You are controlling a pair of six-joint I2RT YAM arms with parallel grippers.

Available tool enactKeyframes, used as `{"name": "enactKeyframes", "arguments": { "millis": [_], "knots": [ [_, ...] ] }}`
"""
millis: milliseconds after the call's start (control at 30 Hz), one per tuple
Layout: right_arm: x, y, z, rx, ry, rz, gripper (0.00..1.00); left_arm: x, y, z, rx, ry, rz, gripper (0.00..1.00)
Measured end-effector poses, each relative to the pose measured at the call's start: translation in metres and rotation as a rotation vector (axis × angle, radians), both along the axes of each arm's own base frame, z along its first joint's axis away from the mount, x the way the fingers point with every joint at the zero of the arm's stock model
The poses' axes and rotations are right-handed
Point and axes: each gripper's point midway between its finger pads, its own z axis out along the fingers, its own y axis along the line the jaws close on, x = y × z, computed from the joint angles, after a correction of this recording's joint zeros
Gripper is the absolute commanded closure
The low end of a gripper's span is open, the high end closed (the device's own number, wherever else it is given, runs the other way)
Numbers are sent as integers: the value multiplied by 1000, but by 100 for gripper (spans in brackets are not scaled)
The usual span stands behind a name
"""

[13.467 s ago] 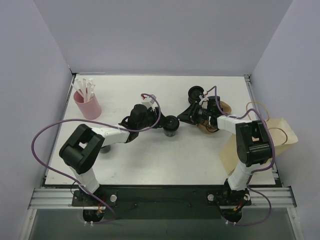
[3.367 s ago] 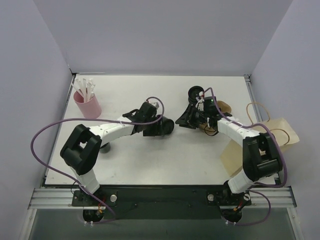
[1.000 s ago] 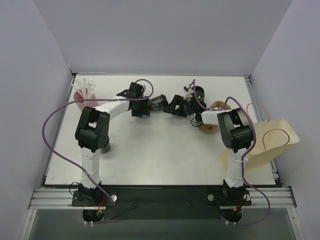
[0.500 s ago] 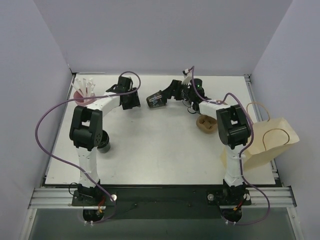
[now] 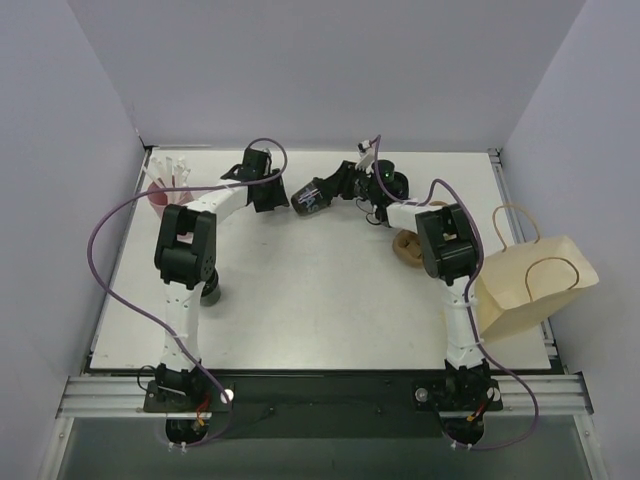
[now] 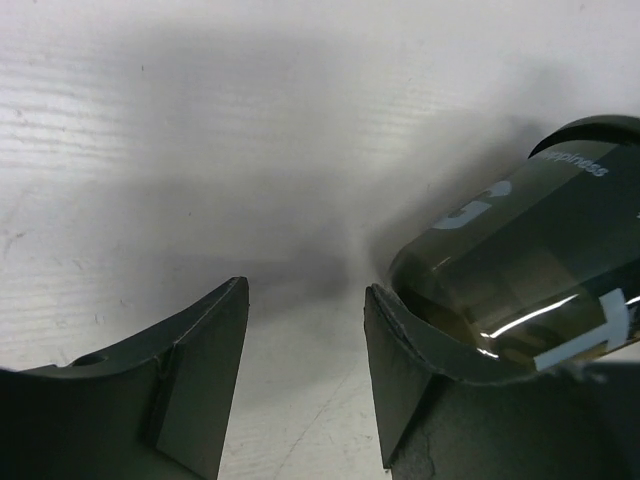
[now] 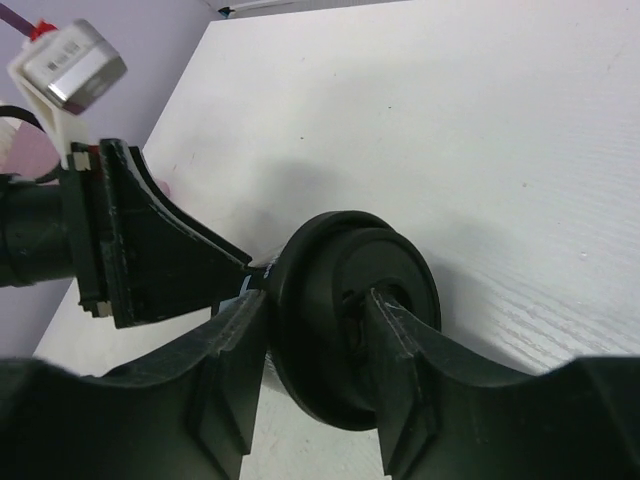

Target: Pack the takeout coffee

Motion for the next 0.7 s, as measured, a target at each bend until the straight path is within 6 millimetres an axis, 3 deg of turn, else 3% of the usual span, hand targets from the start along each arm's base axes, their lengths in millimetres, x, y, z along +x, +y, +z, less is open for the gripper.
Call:
{"name": "enactKeyframes", "arguments": {
  "millis": [67, 200, 500, 700],
  "knots": [
    [-3, 3, 1, 4, -6, 6, 69, -7, 0, -9, -5, 25, 1, 41],
    [-17, 2, -1, 3, -4, 15, 77, -11, -3, -9, -27, 7, -6, 41],
    [-81, -10, 4, -91, 18, 38, 81, -65, -13, -9, -41, 62, -44, 41],
    [-127, -25, 36, -245, -78, 46, 81, -111, 0, 6, -28, 103, -31, 41]
  ]
}}
